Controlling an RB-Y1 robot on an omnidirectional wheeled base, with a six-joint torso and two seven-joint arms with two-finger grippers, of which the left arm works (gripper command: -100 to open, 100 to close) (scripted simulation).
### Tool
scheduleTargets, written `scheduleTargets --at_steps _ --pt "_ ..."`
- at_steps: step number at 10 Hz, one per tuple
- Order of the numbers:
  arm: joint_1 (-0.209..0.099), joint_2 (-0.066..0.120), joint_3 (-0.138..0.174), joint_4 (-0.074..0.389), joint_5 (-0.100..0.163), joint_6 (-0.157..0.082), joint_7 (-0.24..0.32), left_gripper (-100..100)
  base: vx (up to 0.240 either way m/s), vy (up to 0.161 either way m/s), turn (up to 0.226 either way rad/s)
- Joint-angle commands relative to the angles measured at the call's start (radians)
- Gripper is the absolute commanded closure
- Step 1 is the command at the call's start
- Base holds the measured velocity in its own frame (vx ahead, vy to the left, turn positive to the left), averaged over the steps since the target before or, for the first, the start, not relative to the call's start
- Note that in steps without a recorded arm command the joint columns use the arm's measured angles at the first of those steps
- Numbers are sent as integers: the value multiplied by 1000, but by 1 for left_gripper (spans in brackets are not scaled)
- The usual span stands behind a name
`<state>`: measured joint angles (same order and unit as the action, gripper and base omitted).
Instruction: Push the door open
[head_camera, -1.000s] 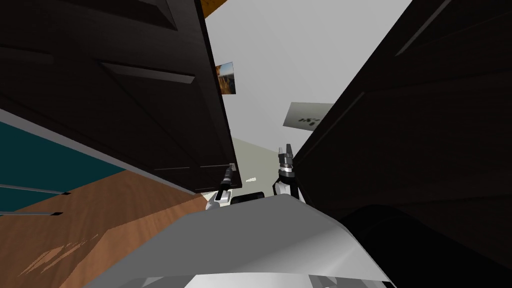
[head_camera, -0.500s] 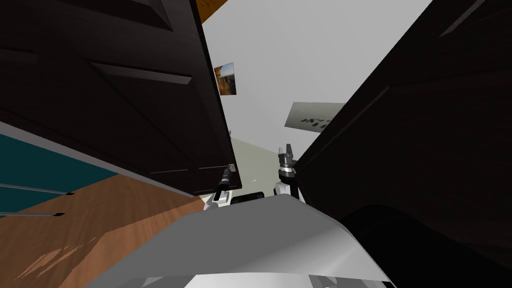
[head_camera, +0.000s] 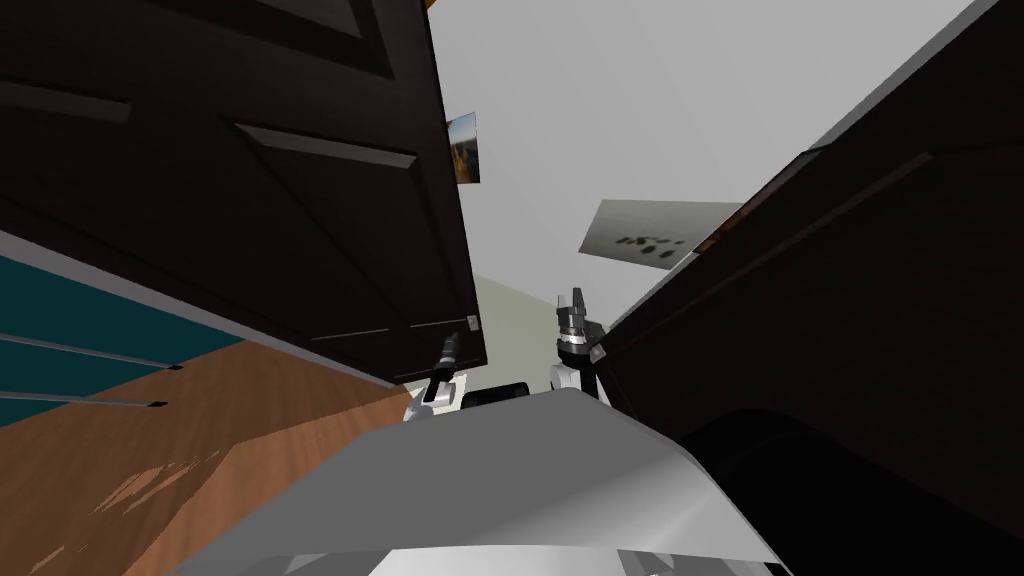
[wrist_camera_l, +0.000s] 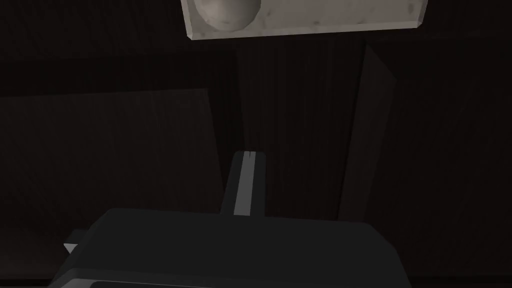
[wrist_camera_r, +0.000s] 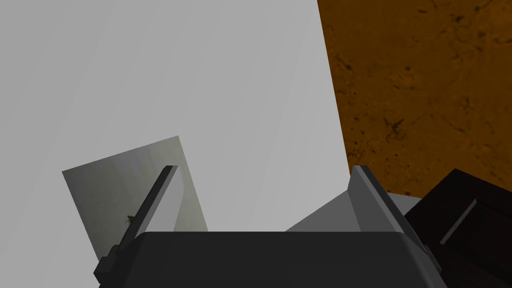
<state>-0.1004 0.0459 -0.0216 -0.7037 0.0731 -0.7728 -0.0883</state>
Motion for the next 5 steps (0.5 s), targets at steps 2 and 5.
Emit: scheduleTargets --at_steps 2,5 --pt "7 -16 -36 -9 33 0 -26 -100 -194 44 65" --pt "14 -74 -71 -18 65 1 -51 -100 -183 -19 61"
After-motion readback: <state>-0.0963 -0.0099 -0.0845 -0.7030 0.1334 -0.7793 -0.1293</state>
